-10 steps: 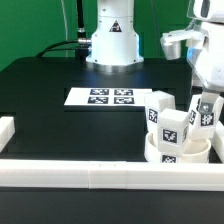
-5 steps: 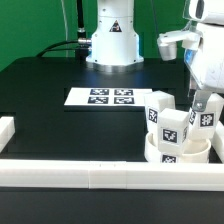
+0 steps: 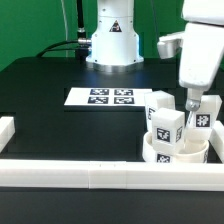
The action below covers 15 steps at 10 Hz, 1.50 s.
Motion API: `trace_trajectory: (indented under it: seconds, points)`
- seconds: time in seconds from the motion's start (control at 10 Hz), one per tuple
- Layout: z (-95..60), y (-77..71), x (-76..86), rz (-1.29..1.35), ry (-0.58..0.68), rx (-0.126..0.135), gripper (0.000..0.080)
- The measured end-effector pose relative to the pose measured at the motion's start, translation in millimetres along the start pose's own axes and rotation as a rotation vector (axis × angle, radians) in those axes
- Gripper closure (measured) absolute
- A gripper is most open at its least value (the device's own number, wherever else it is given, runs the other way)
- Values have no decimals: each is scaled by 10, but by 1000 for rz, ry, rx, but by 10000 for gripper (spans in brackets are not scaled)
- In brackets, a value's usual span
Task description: Assemble stool
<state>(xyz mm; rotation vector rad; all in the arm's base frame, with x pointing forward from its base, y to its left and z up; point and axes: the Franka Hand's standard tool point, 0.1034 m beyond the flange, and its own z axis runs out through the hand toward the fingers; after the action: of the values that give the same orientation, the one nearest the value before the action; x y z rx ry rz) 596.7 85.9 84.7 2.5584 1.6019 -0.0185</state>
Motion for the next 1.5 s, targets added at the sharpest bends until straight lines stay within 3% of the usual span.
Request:
trace_trajectory:
  seconds: [0.3, 0.7, 1.3, 1.5]
  points:
    - [9, 33, -51, 183, 6, 8, 456]
    - [30, 96, -138, 569, 36, 52, 456]
    - [28, 88, -122, 979, 31, 67, 456]
    - [30, 99, -131, 1204, 49, 115, 456]
